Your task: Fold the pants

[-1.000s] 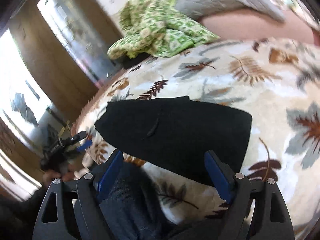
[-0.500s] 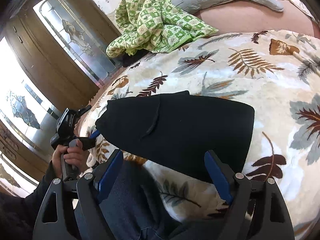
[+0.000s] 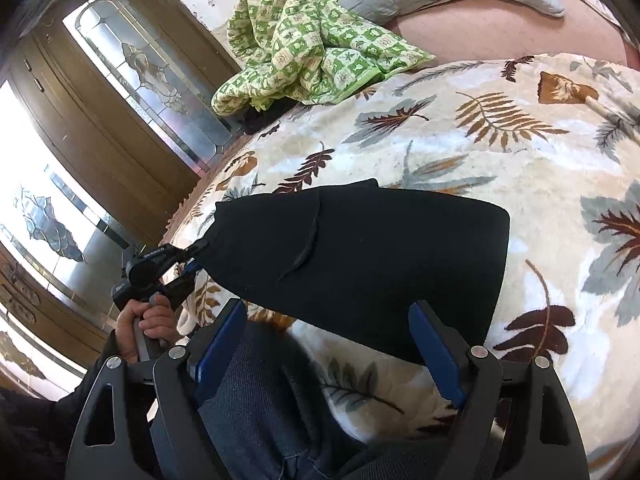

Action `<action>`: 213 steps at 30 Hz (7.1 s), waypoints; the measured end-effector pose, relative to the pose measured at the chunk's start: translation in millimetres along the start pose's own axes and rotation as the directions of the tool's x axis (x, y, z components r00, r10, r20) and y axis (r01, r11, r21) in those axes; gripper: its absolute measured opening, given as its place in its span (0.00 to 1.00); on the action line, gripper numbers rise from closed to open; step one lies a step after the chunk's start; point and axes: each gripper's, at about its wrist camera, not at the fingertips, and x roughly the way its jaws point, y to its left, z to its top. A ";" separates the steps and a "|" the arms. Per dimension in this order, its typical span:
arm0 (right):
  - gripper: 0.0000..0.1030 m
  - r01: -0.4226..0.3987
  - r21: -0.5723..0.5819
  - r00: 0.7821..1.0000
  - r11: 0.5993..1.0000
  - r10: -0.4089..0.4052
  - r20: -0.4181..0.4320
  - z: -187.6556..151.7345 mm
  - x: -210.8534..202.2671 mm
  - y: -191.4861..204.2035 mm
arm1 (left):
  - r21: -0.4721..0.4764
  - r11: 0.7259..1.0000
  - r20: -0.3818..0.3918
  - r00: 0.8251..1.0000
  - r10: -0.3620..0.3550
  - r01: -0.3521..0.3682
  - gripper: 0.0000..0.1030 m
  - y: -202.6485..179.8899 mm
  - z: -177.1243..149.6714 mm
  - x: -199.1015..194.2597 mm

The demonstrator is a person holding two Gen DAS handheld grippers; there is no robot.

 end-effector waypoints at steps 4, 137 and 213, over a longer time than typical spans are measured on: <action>0.82 -0.010 0.019 1.000 1.000 0.010 -0.001 0.4 -0.3 -2.9 | 0.245 0.965 0.081 0.994 0.076 -0.094 0.08 -34.3 -12.2 -8.8; 0.59 -0.008 -0.465 0.938 0.885 -0.154 -0.311 13.1 27.8 -31.0 | 0.798 0.384 -0.572 0.784 0.241 0.465 0.01 -196.2 -150.2 73.9; 0.70 0.078 -0.432 0.978 0.899 -0.152 -0.141 34.2 24.1 -19.6 | 0.804 0.476 -0.507 0.829 0.236 0.356 0.14 -193.8 -152.5 90.5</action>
